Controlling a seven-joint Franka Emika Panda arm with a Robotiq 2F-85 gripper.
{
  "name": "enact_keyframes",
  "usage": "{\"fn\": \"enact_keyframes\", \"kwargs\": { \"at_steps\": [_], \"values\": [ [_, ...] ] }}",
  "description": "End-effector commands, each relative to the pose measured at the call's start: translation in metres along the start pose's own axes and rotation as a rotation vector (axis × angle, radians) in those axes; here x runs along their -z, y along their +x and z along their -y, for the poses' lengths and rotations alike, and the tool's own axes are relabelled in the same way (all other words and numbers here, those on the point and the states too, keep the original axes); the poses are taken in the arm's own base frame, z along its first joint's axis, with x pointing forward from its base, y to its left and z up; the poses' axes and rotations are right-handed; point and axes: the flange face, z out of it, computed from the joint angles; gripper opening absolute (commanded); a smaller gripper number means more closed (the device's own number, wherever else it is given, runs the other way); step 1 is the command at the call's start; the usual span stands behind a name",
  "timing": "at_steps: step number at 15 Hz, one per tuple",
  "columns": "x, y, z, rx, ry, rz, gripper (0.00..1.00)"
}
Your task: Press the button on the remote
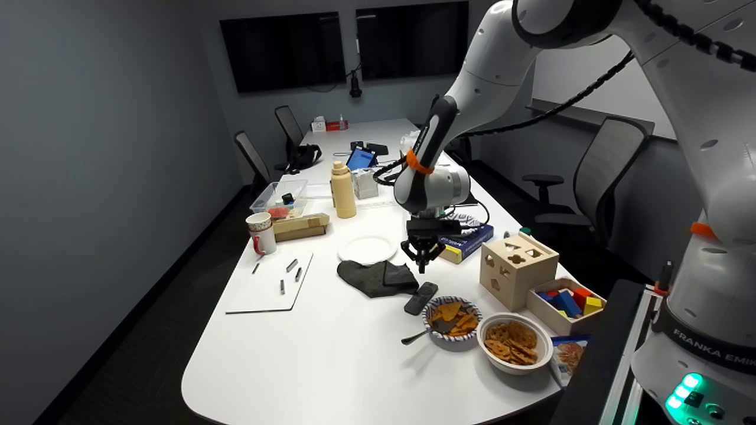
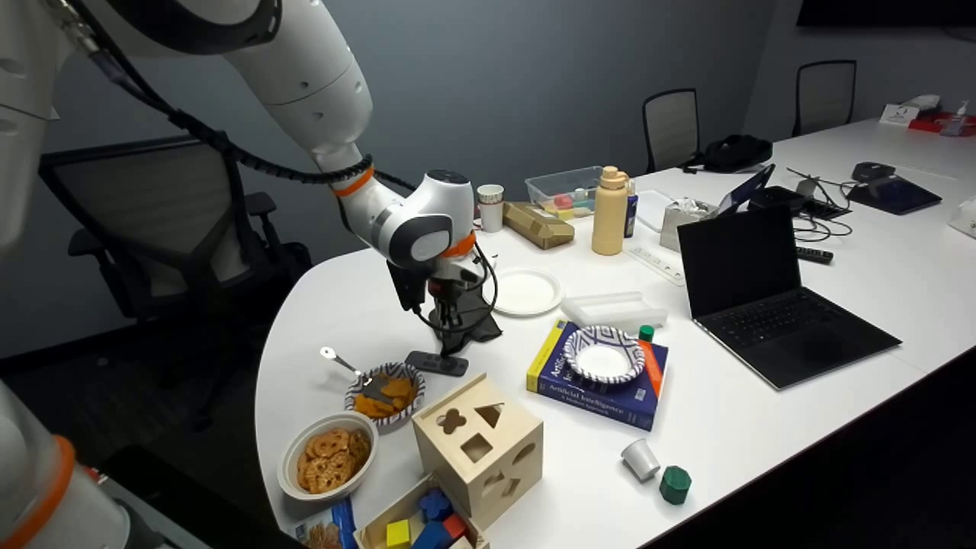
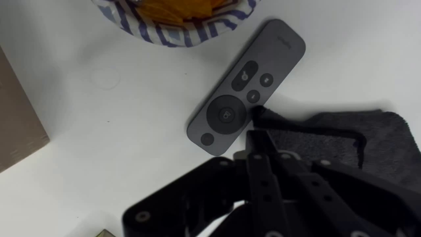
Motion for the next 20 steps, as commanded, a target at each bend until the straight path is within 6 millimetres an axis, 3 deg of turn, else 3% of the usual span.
{"fn": "enact_keyframes", "kwargs": {
  "at_steps": [1, 20],
  "values": [
    [-0.012, 0.007, 0.002, -0.042, -0.015, 0.031, 0.0],
    [-0.061, 0.018, 0.0, -0.088, -0.088, 0.171, 0.0]
  ]
}}
